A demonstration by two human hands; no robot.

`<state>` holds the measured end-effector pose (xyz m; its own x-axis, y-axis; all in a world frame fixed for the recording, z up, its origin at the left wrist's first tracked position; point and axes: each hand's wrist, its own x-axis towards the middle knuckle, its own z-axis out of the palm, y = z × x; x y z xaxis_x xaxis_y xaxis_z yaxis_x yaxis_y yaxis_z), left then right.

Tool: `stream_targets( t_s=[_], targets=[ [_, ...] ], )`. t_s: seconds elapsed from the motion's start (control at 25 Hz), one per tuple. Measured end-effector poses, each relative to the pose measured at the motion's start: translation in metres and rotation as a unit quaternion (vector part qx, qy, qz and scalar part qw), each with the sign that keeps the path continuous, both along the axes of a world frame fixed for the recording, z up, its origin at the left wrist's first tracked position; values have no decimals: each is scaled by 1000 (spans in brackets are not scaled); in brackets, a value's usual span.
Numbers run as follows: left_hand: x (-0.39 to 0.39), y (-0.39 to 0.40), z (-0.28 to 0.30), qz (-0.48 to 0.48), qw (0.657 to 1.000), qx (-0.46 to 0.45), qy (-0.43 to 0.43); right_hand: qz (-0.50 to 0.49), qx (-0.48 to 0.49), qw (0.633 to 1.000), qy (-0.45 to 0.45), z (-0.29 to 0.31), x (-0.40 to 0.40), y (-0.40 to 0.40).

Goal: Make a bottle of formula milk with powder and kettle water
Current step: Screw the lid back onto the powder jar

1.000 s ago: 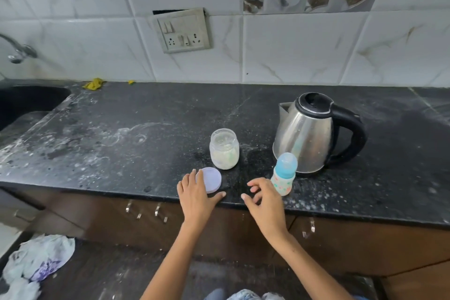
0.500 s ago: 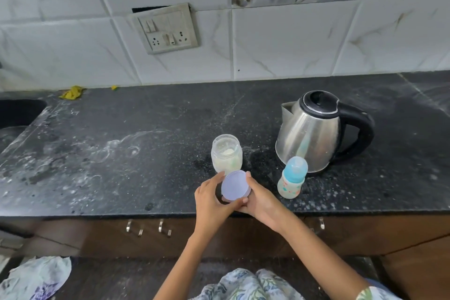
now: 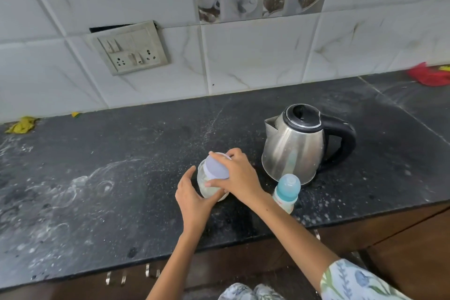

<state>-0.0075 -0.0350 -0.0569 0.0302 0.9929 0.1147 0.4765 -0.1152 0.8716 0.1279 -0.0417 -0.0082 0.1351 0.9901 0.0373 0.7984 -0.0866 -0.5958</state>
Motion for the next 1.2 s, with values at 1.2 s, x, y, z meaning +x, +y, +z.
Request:
stream_targets(
  t_s=[1.2],
  targets=[
    [2,14,-4,1,998,-5,-70,-48,11,998,-31,9,-3,0]
  ],
)
